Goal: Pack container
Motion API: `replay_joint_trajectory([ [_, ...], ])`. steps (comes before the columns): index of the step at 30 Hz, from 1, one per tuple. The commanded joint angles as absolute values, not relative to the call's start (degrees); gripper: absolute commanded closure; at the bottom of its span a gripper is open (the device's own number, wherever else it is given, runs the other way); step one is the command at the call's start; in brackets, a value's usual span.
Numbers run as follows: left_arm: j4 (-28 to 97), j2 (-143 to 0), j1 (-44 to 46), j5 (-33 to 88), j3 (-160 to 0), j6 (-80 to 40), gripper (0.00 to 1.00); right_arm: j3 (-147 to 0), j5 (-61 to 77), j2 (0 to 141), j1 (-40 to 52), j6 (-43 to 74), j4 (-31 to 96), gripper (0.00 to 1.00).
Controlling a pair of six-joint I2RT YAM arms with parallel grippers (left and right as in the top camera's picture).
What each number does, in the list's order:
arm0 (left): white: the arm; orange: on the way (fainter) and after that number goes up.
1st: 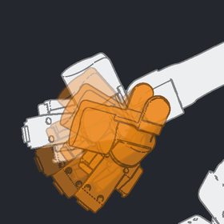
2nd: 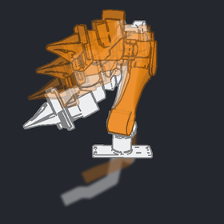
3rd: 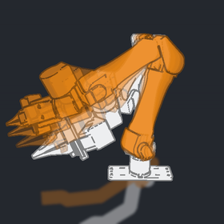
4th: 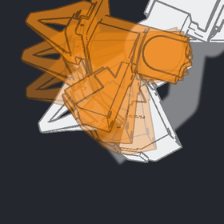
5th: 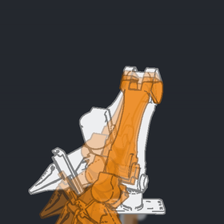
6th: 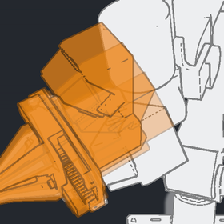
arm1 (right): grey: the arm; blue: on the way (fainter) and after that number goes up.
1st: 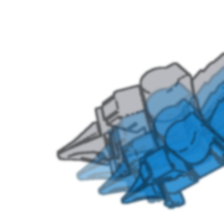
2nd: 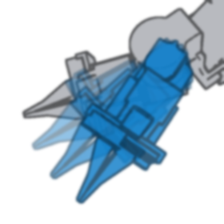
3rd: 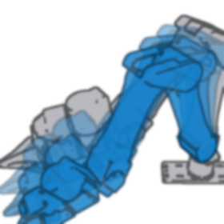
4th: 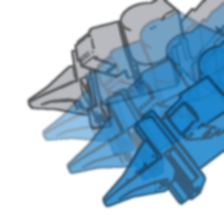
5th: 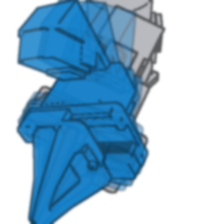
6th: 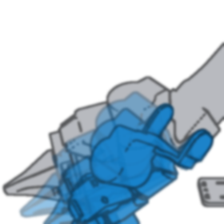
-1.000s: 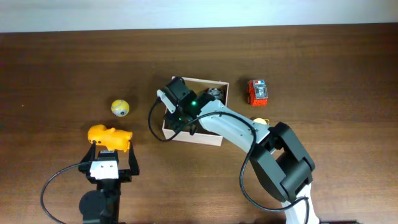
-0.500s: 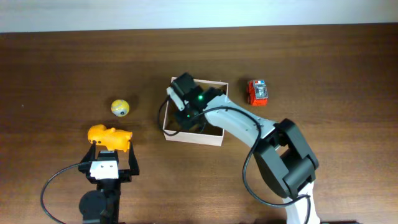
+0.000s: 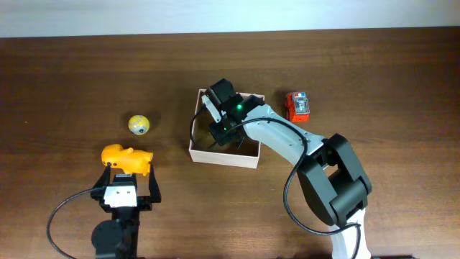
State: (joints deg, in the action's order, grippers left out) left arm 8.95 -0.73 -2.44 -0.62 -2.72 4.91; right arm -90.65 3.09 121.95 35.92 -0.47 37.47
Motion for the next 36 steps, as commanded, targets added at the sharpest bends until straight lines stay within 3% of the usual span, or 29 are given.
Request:
replay_joint_trajectory([
  [1, 8.91, -0.36, -2.79, 0.05, -2.48, 5.41, 0.01, -91.94, 2.57, 122.19, 35.92, -1.32, 36.82, 0.62],
  [6, 8.91, -0.36, -2.79, 0.05, -2.48, 5.43, 0.01, -91.96, 5.48, 122.19, 36.14, -1.30, 34.41, 0.63],
  [30, 8.91, -0.36, -2.79, 0.05, -2.48, 5.43, 0.01, -91.94, 7.31, 122.19, 38.35, -1.32, 46.54, 0.64],
  [36, 8.91, -0.36, -2.79, 0.05, -2.48, 5.41, 0.01, -91.94, 6.42, 122.19, 38.20, -3.29, 45.52, 0.60],
])
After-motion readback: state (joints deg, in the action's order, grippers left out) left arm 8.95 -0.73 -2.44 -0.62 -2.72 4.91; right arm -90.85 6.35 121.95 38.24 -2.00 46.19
